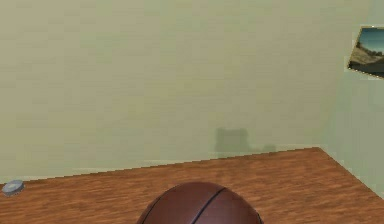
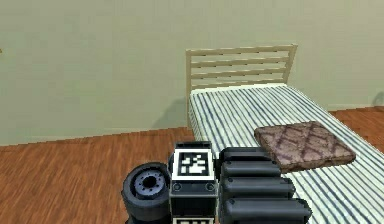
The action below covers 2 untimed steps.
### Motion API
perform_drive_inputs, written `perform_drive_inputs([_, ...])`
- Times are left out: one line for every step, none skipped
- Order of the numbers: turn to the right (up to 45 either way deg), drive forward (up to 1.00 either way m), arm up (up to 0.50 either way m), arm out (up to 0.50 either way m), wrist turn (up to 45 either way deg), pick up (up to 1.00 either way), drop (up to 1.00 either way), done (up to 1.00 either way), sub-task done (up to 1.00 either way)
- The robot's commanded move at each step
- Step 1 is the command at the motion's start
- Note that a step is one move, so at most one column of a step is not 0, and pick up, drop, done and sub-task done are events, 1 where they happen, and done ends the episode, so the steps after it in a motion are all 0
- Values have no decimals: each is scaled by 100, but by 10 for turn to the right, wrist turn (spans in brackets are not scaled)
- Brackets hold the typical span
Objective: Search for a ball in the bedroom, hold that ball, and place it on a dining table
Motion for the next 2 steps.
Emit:
perform_drive_inputs([450,0,0,0,0,0,0,0,0])
perform_drive_inputs([150,0,0,0,0,0,0,0,0])
